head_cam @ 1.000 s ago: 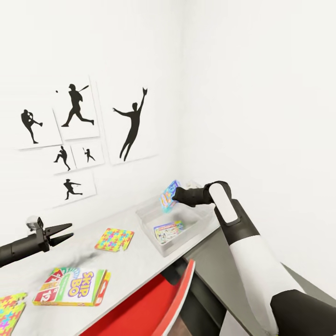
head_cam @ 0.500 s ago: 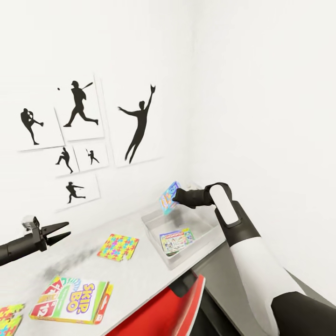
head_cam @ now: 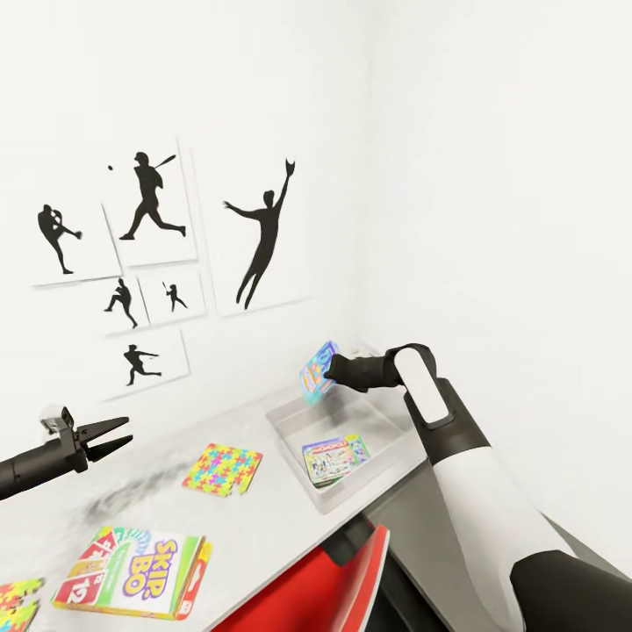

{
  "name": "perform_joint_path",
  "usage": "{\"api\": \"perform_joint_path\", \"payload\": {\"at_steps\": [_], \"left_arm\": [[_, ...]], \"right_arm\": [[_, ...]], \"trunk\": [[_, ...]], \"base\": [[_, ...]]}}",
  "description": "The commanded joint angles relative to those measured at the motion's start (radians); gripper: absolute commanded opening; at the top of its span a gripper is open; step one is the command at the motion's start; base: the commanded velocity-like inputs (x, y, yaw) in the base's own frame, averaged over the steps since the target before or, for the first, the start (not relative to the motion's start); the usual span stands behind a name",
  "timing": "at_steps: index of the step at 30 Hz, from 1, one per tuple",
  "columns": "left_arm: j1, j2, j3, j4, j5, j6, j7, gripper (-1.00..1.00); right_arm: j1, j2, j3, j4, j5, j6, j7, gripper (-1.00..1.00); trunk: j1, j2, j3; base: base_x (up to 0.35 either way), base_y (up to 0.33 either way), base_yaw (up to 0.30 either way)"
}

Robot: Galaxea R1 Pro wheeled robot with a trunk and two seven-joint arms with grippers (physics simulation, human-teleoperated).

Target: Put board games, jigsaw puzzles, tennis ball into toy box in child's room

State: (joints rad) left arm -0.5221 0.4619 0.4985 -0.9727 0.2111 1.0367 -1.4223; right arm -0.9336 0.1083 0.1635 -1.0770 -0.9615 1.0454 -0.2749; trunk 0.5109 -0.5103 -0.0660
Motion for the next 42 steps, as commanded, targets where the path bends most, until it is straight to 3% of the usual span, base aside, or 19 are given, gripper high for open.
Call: {"api": "perform_joint_path", "payload": {"at_steps": [1,9,42], "left_arm": [[-0.001,0.000,0.000,0.000,0.001,0.010,-0.003,1.00],[-0.001,0.001,0.001,0.000,0.001,0.010,-0.005,1.00],[-0.001,0.000,0.001,0.001,0.001,0.010,-0.006,1.00]], "right_arm": [[-0.001,0.000,0.000,-0.001,-0.011,0.002,-0.010,-1.00],[-0.001,0.001,0.001,-0.001,-0.011,0.002,-0.011,-1.00],[-0.001,-0.001,0.001,0.004,-0.009,0.002,-0.010,-1.00]], "trunk": [[0.001,-0.002,-0.001],[0.001,-0.002,0.003],[0.001,-0.002,0.004]], "base": [[0.031,-0.033,0.181],[0.069,-0.122,0.182],[0.036,-0.041,0.030]]}}
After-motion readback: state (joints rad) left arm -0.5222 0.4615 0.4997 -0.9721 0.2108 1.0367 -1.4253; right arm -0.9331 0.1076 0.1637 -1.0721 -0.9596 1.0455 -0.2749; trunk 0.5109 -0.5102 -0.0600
